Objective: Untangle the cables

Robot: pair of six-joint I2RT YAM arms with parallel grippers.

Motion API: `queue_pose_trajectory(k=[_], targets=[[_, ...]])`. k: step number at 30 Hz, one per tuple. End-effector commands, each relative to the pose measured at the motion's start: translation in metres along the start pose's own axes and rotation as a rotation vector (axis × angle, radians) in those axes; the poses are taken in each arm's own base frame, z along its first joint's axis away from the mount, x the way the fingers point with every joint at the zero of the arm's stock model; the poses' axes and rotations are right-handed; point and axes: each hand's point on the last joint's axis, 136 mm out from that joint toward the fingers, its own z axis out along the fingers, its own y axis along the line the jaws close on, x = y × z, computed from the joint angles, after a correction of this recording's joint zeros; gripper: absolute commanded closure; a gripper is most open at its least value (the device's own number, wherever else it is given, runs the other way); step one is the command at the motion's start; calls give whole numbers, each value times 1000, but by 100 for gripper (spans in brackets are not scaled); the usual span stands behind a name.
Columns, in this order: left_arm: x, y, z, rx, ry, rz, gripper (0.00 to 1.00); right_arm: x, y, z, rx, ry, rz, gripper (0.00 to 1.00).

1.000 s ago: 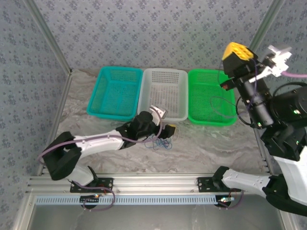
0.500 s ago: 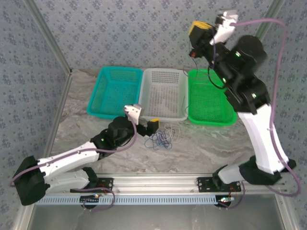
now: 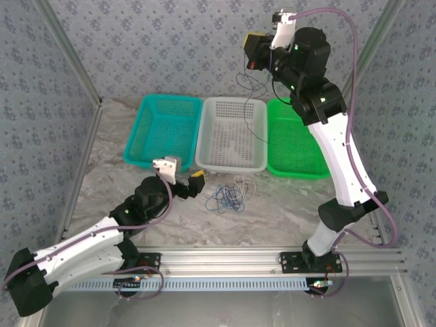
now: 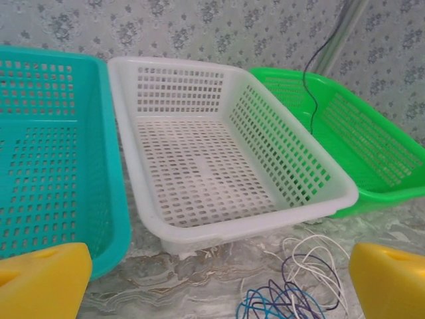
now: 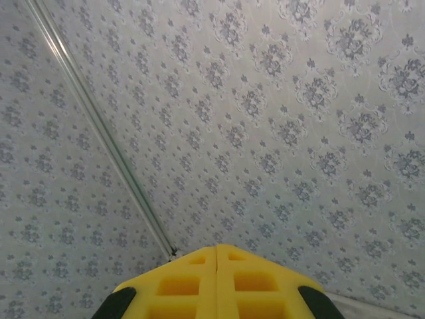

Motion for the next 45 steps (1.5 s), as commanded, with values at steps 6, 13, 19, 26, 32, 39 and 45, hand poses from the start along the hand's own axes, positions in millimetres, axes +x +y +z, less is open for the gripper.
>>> queue_pose_trajectory(k=[6,13,19,26,32,39,45], targets=[[7,16,-1,-59,3,-25,0,-90,32,-55,-59,-216,-41,100],[9,18,1,-68,7,-26,1,-76,31,-46,-66,-173,-23,100],[11,20,0,-75,14,-29,0,-23,13,-5,-53,-54,35,100],[14,24,-2,-94,19,-28,1,20,5,35,-73,45,86,100],[15,28,-4,-109,16,-31,1,11,5,36,-70,15,83,100],[16,30,-3,-116,12,-34,0,-59,46,4,-204,-137,116,100],[19,29,-1,-108,23,-37,1,-66,60,-11,-226,-147,109,100]])
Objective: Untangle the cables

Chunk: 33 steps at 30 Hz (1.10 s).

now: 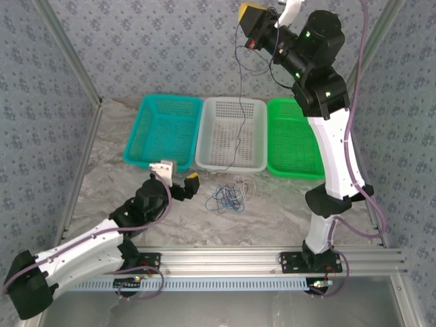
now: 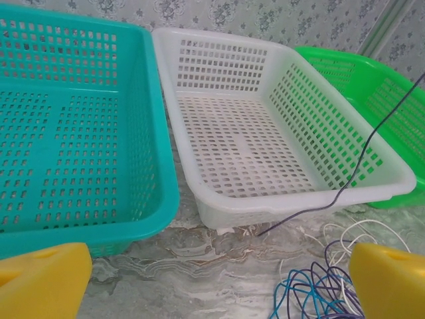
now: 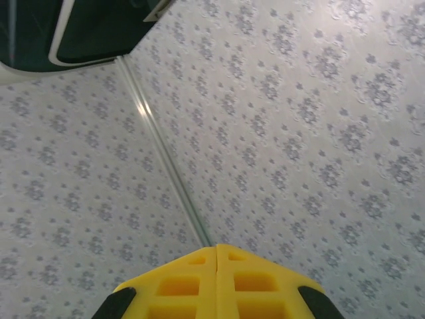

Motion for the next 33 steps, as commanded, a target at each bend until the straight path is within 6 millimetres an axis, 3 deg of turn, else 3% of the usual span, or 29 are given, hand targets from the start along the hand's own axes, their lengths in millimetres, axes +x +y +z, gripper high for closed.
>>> queue_pose_trajectory(k=[1,5,8,10,12,16,20,25,30,33], targets=[[-2,2,0,-3,-14,-21,1,-3,8,-4,-25,-2,8,100],[-2,2,-1,-4,-18,-24,1,-11,0,-6,4,-26,-1,100],[-2,4,-3,-9,-16,-22,1,-24,4,-12,-5,-64,-8,100],[-1,6,-3,-16,-20,-23,0,-22,2,-12,6,-58,-14,100],[-2,7,-4,-19,-26,-25,0,-8,-8,-6,35,-15,-11,100],[0,5,-3,-13,-19,-31,0,51,-51,15,122,141,18,100],[0,7,-5,-16,-22,-37,1,141,-94,28,195,361,72,100],[0,12,-9,-28,-35,-41,1,239,-141,16,286,592,85,100],[2,13,-8,-34,-32,-38,1,309,-192,-4,421,770,84,100],[1,12,-6,-34,-30,-35,1,350,-222,-14,496,898,108,92]])
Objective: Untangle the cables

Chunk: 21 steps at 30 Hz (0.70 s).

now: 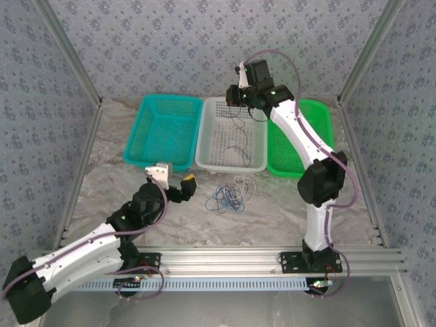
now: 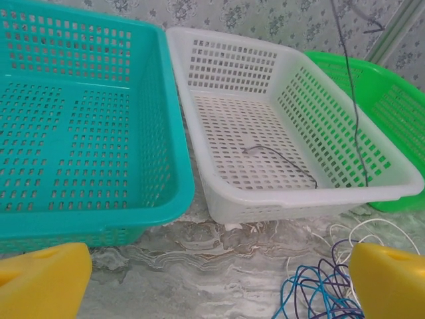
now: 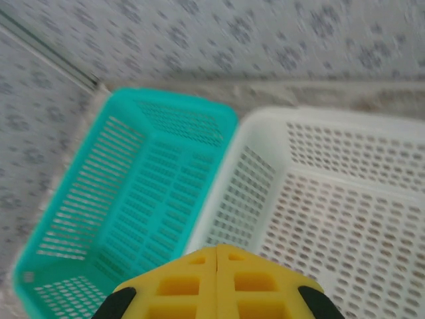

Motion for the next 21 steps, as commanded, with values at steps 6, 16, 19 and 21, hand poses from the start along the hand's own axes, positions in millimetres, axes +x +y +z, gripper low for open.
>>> queue_pose_trajectory(k=[6,16,19,21], targets=[[-3,-2,6,-12,10,-9,1,49,-67,42,190,232,-14,56],[1,-8,16,-11,53,4,1,71,-111,31,361,356,-143,14],[4,-10,21,-15,73,4,1,73,-113,22,393,361,-211,14],[6,-11,25,-18,87,4,1,72,-105,19,371,357,-255,23]])
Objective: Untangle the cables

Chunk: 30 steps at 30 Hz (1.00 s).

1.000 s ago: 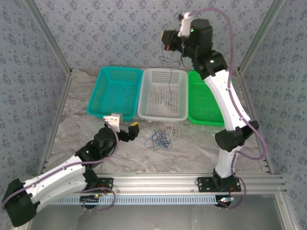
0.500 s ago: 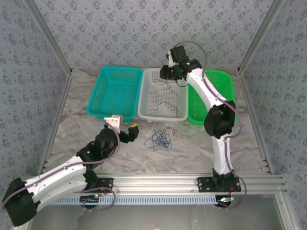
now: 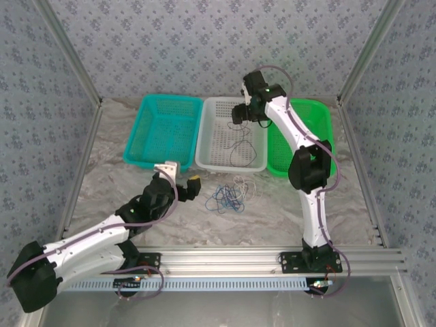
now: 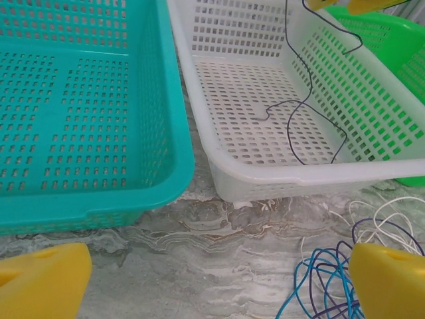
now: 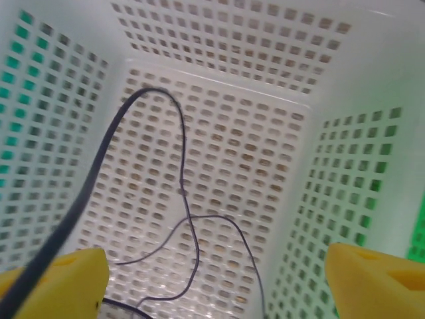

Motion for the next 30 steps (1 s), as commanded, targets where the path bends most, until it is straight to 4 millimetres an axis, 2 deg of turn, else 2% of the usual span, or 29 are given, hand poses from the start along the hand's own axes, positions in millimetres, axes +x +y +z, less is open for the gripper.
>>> queue_pose_trajectory(k=[1,2,3,4,7,8,9,11,14,17,22,26,30], targets=[[-15,-9,3,16,-13,-26,1,8,-3,-19,48,12,-120,30],[-15,-10,5,14,-7,-26,1,9,-4,-20,85,15,-153,41],[-14,-11,7,15,2,-26,1,9,-2,-21,120,17,-205,46],[-14,-13,9,17,7,-24,1,10,0,-23,152,22,-255,45],[-18,-18,12,30,8,-21,1,15,7,-26,308,32,-454,14],[-20,-21,13,37,6,-22,1,16,7,-26,390,35,-537,7],[-23,-23,14,42,2,-22,0,15,6,-25,482,37,-637,2],[-25,-27,15,54,3,-22,1,15,7,-25,565,43,-729,0],[-26,-29,18,57,10,-21,1,12,1,-28,618,50,-748,0],[-30,-32,20,66,-1,-11,1,19,10,-30,494,52,-674,4],[-45,-60,30,152,9,55,1,24,24,-36,411,26,-625,6],[-48,-72,42,168,49,69,0,23,12,-41,430,24,-563,5],[-40,-75,46,181,77,46,0,26,7,-52,272,-8,-393,6]])
